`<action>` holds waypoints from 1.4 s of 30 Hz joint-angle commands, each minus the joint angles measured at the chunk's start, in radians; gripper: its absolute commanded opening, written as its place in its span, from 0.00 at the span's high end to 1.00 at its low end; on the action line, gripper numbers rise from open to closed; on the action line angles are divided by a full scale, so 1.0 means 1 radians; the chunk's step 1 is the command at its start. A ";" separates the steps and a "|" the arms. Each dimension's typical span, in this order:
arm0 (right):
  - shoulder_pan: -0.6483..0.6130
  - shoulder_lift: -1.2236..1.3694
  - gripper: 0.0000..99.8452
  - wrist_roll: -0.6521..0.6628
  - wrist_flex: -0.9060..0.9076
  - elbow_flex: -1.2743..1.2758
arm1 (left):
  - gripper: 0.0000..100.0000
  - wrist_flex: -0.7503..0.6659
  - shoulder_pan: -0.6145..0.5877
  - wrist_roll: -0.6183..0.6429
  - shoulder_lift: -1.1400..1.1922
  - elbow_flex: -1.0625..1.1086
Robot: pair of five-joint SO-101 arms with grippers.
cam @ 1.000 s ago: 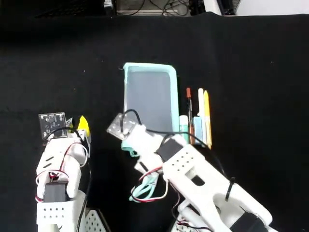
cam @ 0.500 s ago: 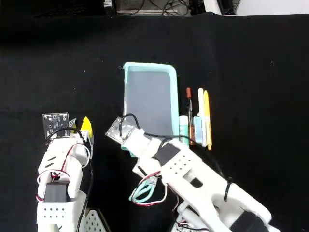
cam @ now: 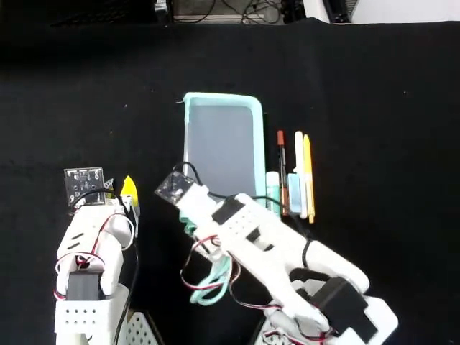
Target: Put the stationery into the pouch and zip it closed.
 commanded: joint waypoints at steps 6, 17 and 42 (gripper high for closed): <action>0.006 -0.194 0.99 0.060 0.069 -0.163 | 0.88 0.066 0.145 -0.009 -0.002 -0.007; 0.292 -0.268 0.99 0.161 0.112 -0.170 | 0.80 0.115 0.363 -0.005 -0.002 0.013; 0.229 -0.558 0.99 0.132 0.170 -0.085 | 0.79 -0.055 0.288 -0.129 0.282 -0.150</action>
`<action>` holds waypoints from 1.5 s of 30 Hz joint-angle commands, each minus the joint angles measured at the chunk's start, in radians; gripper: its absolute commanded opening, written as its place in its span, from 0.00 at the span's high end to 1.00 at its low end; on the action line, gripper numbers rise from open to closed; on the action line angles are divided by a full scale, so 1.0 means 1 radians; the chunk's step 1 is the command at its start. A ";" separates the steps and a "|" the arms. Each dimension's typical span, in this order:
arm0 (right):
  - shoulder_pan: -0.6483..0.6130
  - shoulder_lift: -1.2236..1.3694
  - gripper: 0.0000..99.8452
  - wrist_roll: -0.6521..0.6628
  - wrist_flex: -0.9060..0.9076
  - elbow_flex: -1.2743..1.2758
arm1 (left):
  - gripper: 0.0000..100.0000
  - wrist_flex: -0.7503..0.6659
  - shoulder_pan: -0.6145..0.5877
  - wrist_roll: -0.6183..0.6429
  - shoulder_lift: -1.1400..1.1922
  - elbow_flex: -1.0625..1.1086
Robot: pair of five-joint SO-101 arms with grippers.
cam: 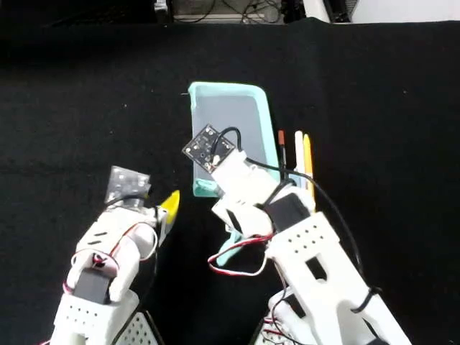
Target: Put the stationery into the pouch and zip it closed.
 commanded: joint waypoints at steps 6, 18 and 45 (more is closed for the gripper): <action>-0.008 -0.031 0.99 -0.011 0.017 -0.008 | 0.79 -0.167 0.067 0.038 0.445 -0.260; -0.008 -0.035 0.99 -0.011 0.020 -0.007 | 0.79 -0.261 0.189 0.123 0.595 -0.291; -0.011 -0.035 0.99 -0.011 0.040 -0.012 | 0.80 -0.500 0.091 0.124 0.829 -0.298</action>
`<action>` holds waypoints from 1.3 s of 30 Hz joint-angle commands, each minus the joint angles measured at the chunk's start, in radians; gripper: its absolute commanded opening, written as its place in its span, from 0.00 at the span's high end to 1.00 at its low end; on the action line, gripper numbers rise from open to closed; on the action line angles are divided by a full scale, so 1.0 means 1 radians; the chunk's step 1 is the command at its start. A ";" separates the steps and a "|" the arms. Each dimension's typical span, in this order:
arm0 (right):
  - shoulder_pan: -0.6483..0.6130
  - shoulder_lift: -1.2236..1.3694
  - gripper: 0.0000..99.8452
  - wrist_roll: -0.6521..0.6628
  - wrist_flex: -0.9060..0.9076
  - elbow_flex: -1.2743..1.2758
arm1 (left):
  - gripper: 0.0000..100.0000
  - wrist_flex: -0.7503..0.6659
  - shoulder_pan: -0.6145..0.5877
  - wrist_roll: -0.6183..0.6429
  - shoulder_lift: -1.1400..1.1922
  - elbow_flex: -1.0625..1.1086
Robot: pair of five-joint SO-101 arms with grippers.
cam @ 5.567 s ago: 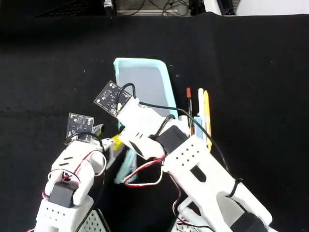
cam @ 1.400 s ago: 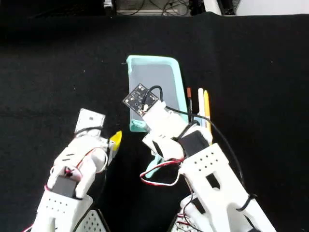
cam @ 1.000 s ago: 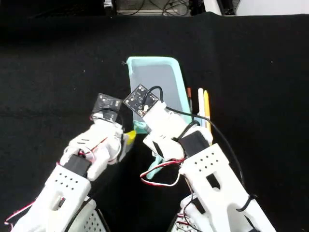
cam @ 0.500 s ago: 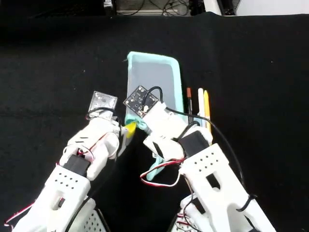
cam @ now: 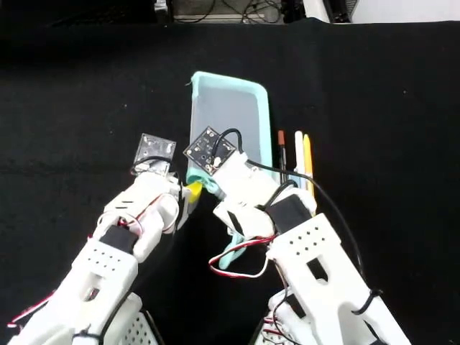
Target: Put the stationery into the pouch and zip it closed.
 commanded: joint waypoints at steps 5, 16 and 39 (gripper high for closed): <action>-0.011 -0.025 0.99 -0.009 0.005 -0.010 | 0.82 -0.035 -0.012 0.009 0.086 -0.079; -0.011 -0.027 0.99 -0.006 0.031 -0.013 | 0.97 -0.002 -0.021 -0.028 -0.169 -0.024; -0.012 -0.199 0.99 -0.009 0.091 -0.007 | 0.81 0.104 0.053 0.051 -0.391 0.090</action>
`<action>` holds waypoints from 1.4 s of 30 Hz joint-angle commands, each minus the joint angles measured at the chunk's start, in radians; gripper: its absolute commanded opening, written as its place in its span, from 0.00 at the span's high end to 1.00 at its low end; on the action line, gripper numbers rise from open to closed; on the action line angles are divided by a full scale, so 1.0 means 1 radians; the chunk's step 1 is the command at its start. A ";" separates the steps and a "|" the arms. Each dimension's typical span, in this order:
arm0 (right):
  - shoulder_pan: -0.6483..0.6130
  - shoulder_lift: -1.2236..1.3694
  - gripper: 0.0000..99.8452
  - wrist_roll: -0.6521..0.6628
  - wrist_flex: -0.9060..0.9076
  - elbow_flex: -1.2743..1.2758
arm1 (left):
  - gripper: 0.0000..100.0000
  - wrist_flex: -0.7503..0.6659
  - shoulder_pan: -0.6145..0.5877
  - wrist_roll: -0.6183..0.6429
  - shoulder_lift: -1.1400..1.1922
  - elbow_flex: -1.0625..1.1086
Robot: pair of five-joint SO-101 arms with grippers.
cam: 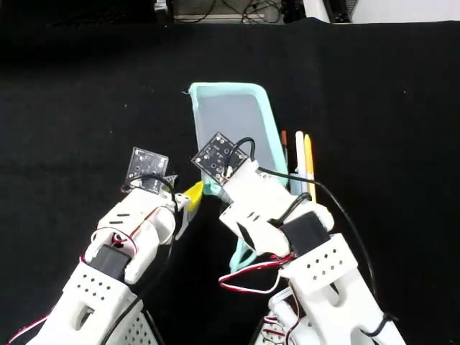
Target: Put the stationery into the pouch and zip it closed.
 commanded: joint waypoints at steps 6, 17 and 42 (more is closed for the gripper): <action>-0.012 -0.019 0.99 -0.011 -0.006 -0.013 | 0.81 -0.034 0.013 0.011 -0.008 0.001; -0.012 -0.021 0.99 -0.011 -0.017 -0.015 | 0.81 -0.037 0.031 0.012 -0.008 0.008; -0.012 -0.019 0.99 -0.020 -0.020 -0.035 | 0.81 -0.187 -0.033 0.011 0.477 -0.177</action>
